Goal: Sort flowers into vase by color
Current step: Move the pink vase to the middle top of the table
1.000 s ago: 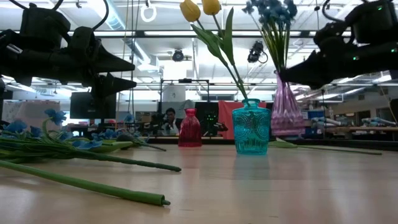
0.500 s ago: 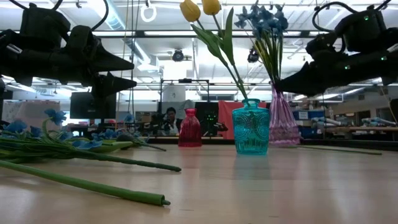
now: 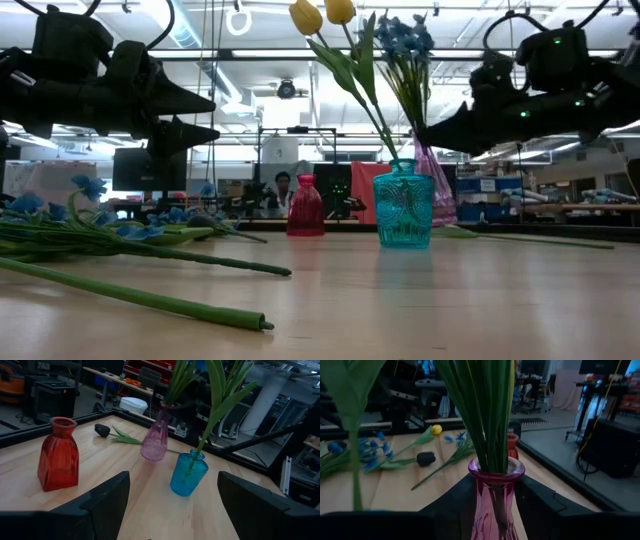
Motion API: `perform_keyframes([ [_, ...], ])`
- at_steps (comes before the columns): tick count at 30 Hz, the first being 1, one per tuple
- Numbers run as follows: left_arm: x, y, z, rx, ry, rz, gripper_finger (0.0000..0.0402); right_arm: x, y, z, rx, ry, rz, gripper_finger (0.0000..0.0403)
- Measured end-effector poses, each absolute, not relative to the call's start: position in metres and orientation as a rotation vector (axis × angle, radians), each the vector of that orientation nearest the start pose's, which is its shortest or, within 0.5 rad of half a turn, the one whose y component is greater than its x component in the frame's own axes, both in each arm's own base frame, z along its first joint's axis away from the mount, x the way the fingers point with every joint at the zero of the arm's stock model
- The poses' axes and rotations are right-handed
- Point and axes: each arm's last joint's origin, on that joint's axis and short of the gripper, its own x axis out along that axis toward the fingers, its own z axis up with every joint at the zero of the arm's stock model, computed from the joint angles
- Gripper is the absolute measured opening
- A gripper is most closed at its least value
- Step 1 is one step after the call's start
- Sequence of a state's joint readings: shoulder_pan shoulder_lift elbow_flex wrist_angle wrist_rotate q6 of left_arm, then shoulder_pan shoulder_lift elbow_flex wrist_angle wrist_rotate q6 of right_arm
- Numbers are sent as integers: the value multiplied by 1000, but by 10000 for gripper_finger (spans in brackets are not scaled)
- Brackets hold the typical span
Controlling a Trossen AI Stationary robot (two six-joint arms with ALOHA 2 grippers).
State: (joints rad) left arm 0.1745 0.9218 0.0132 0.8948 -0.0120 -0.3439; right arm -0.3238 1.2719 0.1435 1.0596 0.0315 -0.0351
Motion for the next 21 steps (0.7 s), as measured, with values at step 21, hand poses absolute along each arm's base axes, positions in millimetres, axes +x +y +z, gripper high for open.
perform_keyframes([
  [21,153,26,156,-318,-4,135,307,220,-86,145,-49,-9,-400,142],
])
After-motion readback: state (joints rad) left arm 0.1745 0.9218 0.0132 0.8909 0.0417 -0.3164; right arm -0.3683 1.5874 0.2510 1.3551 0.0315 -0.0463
